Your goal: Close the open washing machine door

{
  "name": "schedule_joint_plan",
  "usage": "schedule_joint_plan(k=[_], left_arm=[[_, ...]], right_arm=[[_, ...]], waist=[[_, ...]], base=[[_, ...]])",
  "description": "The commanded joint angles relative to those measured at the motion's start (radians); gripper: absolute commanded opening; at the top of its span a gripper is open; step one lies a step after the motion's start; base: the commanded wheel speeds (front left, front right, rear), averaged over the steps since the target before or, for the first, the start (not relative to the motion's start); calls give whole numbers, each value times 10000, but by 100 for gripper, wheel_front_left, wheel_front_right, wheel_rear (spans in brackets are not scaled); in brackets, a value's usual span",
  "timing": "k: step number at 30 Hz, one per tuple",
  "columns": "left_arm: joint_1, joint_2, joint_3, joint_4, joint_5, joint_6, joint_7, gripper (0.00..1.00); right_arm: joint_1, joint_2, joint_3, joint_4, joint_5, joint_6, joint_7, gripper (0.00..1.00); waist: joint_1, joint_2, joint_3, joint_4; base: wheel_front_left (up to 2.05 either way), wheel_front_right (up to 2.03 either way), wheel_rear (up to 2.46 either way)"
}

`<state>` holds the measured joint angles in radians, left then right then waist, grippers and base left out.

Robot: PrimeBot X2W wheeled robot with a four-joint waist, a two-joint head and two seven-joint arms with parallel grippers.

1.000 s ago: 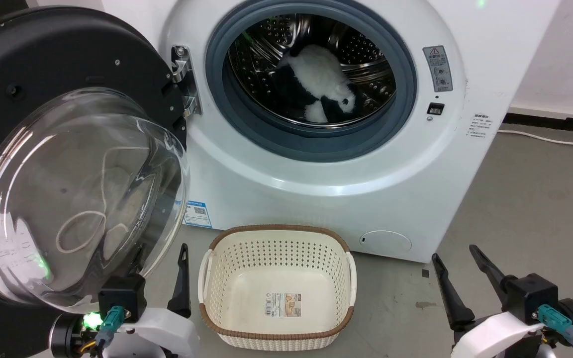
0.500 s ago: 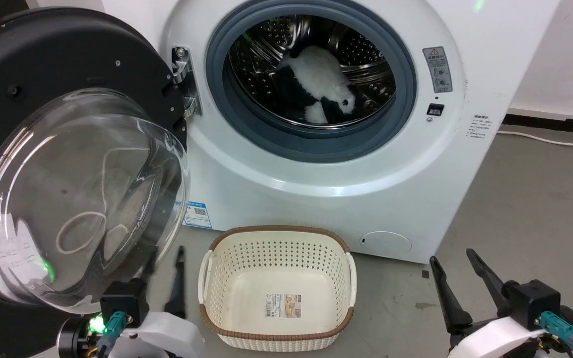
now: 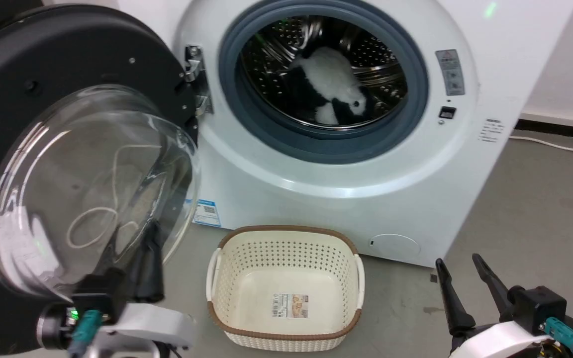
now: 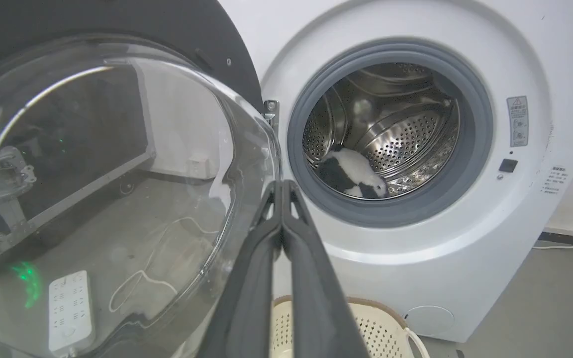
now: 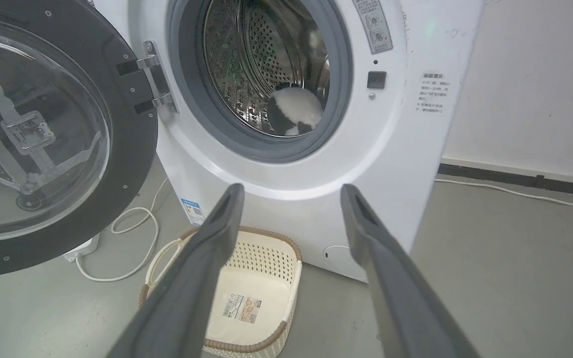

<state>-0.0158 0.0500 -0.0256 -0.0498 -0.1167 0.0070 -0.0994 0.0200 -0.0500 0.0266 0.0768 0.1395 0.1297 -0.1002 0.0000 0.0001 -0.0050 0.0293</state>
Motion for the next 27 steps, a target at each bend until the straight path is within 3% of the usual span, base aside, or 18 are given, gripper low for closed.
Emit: schedule_joint_plan(k=[1, 9, 15, 21, 27], left_arm=[[-95, 4, 128, -370, -78, 53, -111, 0], [-263, 4, 1019, -2007, -41, 341, -278, 0], [-272, 4, 2417, -2669, -190, 655, -404, 0], [-501, 153, 4014, -1773, -691, 501, -529, 0], [-1068, 869, 5398, -123, -1079, 443, -655, 0]], right_arm=[[174, -1, 17, 68, 134, 5, -105, 100], [223, -1, 34, 227, 390, 6, -271, 100], [249, -1, 56, 335, 600, 6, -397, 100], [242, -1, 42, 413, 733, 7, -522, 100], [174, -2, -11, 471, 761, 7, -648, 100]], waist=[[0, -1, -8, 142], [0, -1, -84, 823], [0, -1, -125, 1417], [0, -1, -30, 1898], [0, -1, 294, 2037]], base=[[0, 0, 0], [0, 0, 0], [0, 0, 0], [0, 0, 0], [0, 0, 0]])
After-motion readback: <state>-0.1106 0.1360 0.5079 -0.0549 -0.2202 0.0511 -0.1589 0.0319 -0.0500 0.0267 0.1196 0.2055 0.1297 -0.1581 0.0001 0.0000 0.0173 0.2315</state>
